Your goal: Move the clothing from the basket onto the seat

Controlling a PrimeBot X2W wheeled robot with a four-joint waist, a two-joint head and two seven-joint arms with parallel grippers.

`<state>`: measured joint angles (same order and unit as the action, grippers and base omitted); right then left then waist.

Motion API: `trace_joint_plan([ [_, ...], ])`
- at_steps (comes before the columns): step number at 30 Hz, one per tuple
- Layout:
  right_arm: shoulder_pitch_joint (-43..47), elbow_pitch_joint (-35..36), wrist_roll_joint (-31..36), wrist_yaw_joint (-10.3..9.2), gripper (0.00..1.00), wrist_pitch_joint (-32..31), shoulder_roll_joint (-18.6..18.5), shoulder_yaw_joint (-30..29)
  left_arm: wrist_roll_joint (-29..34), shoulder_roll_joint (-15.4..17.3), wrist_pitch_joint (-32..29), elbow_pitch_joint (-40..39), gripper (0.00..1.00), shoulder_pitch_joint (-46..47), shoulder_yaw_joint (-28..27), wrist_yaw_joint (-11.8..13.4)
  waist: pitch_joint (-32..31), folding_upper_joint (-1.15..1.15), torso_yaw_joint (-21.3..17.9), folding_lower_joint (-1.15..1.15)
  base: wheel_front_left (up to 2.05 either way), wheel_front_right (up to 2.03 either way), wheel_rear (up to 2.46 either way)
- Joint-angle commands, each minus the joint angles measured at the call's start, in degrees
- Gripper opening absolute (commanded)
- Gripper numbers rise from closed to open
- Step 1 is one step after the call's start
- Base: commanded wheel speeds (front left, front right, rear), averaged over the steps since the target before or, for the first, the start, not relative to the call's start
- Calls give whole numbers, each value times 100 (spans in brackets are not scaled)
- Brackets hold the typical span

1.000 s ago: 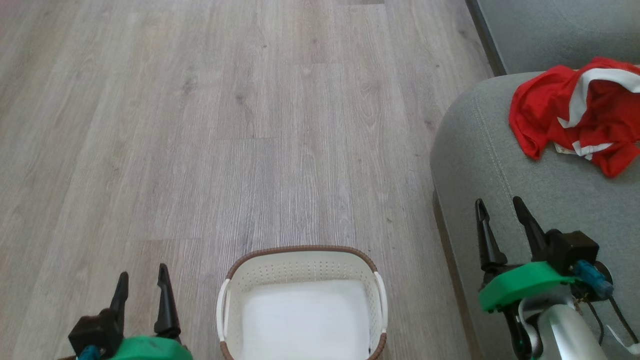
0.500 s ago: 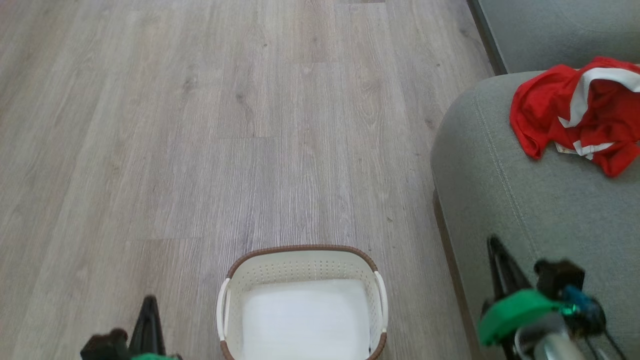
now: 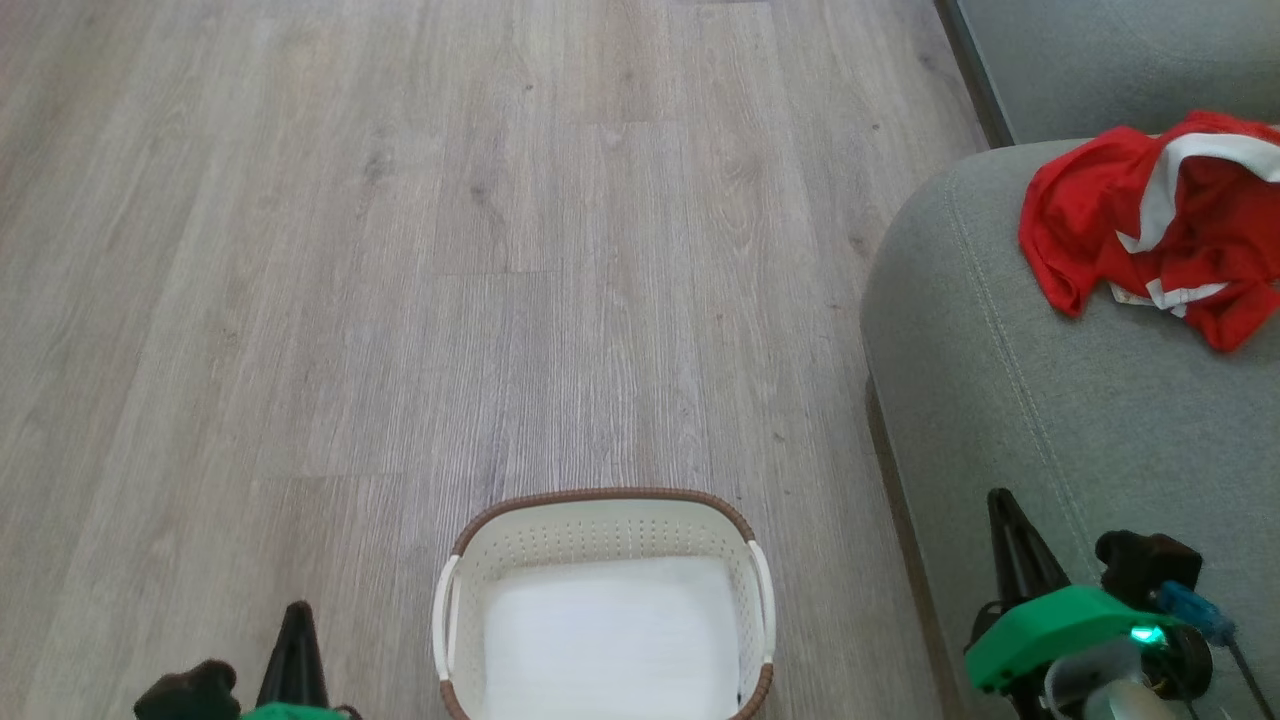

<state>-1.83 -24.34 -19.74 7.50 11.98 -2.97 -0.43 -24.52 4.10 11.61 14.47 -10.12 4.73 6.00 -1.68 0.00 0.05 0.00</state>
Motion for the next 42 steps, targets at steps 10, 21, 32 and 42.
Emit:
trace_joint_plan([
  [10,-292,288,-696,1,0,-183,1,-75,-638,6,-160,-160,0,374,-191,-141,16,0,0,0,0,0,0],
  [21,-307,370,-1412,1,0,-364,2,-134,-1309,-8,-340,-147,0,511,-293,-273,34,0,-1,0,0,0,0],
  [32,-323,451,-2130,0,0,-547,3,-192,-1980,-22,-521,-134,0,649,-396,-405,53,0,-1,0,0,0,0],
  [42,-337,525,-2783,0,0,-713,4,-246,-2590,-35,-686,-122,0,774,-490,-526,70,0,-2,0,0,0,0],
])
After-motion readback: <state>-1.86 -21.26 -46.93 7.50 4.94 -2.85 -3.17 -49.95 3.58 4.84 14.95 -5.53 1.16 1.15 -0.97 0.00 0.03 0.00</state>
